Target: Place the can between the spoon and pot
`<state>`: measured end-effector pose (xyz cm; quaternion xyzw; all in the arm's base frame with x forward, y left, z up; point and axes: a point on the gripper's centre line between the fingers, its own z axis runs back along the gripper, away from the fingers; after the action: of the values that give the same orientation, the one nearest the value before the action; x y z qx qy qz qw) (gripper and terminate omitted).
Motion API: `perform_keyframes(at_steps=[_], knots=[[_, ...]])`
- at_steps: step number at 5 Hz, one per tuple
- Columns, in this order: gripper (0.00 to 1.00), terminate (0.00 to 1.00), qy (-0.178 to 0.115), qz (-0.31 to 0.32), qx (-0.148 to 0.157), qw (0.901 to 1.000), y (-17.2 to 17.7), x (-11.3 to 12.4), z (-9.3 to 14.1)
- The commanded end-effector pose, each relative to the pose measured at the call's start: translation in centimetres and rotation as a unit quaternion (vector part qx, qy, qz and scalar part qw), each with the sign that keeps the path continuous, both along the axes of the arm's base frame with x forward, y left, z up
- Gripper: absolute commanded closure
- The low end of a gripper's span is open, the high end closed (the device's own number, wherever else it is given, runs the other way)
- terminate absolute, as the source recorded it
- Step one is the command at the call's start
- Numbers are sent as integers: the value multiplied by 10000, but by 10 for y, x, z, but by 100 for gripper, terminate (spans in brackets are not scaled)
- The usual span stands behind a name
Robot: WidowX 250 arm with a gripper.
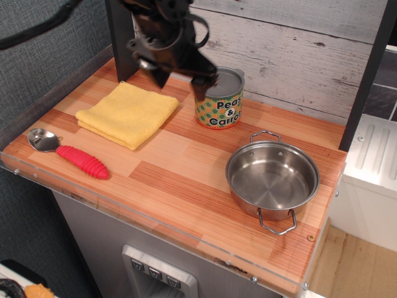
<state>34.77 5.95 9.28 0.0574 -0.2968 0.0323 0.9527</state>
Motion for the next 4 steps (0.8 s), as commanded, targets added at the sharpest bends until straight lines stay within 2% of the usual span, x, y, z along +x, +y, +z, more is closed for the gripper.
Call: perform_keyframes(at_steps=[1, 2, 4], knots=[[0, 0, -501, -81, 175, 9986, -6, 54, 30], [0, 0, -535, -109, 160, 9984, -12, 67, 34], [0, 0, -628, -152, -19, 9979, -17, 77, 24]])
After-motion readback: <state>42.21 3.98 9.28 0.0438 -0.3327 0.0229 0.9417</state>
